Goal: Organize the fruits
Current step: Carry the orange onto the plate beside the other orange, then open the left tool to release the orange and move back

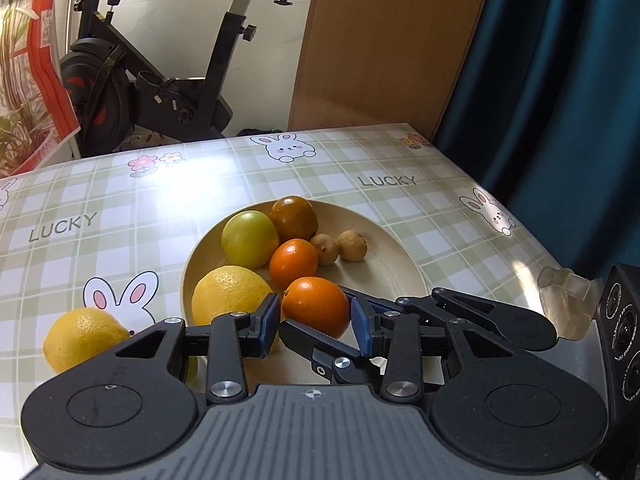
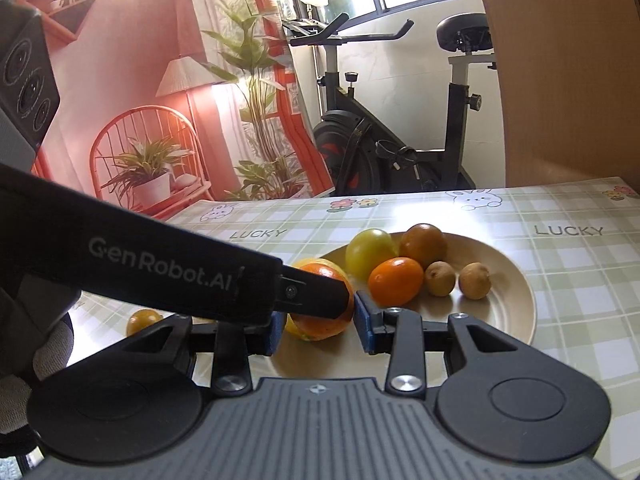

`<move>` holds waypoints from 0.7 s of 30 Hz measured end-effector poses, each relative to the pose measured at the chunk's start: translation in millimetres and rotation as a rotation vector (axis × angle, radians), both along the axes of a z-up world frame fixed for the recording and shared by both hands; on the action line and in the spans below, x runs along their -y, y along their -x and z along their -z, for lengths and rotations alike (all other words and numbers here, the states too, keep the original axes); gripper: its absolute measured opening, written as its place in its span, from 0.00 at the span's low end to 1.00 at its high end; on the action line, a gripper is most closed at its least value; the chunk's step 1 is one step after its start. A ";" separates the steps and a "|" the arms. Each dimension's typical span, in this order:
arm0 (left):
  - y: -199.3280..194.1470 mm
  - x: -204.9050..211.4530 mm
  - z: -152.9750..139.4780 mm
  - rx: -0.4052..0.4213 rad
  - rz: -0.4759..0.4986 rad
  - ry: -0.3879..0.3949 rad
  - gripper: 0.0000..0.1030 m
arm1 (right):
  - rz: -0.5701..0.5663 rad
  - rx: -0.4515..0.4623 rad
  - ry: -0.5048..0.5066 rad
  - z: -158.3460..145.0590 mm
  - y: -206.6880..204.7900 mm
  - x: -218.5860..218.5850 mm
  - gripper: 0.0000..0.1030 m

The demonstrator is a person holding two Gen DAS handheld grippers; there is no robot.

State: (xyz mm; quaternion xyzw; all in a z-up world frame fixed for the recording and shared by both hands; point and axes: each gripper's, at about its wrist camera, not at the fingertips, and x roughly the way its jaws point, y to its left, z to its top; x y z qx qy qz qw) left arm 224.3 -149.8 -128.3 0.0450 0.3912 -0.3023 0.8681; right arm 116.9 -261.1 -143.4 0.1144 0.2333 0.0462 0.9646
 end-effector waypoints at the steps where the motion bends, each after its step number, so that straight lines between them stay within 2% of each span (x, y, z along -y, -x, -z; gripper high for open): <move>1: -3.9 3.8 0.9 -0.010 0.003 0.001 0.40 | 0.007 -0.004 0.003 1.4 -2.2 3.4 0.37; 7: -19.9 32.0 8.0 -0.038 0.041 -0.011 0.40 | 0.098 -0.025 0.046 11.3 -10.8 23.2 0.37; 13: -31.0 42.0 14.6 -0.067 0.035 -0.016 0.40 | 0.168 -0.067 0.015 15.3 -18.4 37.1 0.37; 21: -34.4 47.1 19.4 -0.076 0.031 -0.018 0.40 | 0.201 -0.103 0.001 17.5 -21.9 39.5 0.38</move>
